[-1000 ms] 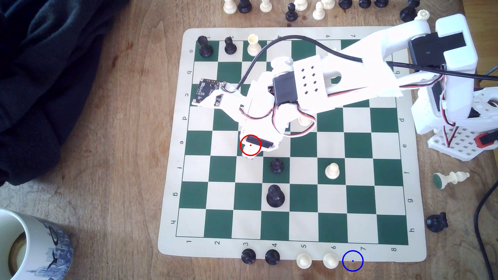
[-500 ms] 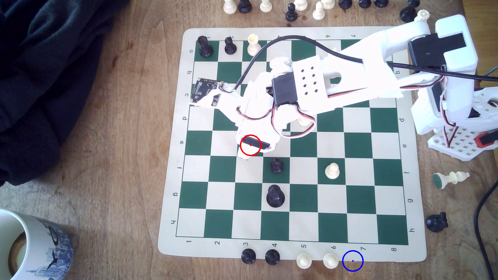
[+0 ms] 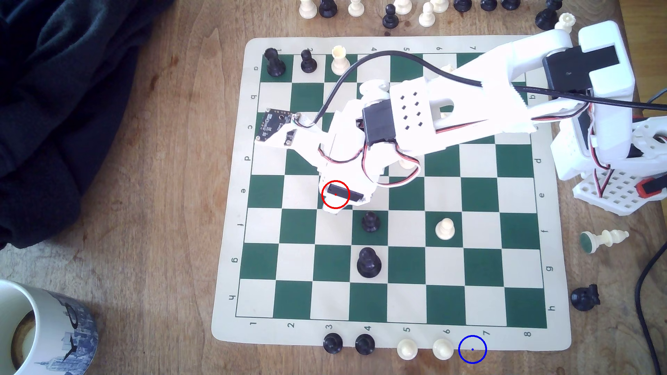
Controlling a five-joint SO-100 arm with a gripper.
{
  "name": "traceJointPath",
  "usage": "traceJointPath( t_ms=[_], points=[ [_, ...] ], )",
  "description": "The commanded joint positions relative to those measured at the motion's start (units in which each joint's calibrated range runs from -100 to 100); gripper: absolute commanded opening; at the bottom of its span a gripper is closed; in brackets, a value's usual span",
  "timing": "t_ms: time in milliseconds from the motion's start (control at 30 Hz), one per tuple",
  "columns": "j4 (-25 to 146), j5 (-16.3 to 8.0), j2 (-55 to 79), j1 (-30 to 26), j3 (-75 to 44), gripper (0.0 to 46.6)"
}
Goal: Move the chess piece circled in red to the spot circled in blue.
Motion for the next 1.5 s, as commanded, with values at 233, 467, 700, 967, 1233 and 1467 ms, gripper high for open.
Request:
traceJointPath(
  t_ms=[233,467,700,967,1233,1467],
  points=[
    [0.11,0.1,-1.55,-0.15,-6.01,13.5],
    [0.27,0.1,-1.55,-0.15,-6.1,13.1],
    [1.01,0.24,-1.38,-0.31,-6.1,12.9],
    [1.09,0.24,-1.3,-0.47,-6.1,12.4],
    [1.09,0.24,-1.3,-0.62,-6.1,9.8],
    [1.17,0.24,-1.3,-0.78,-6.1,6.5]
  ],
)
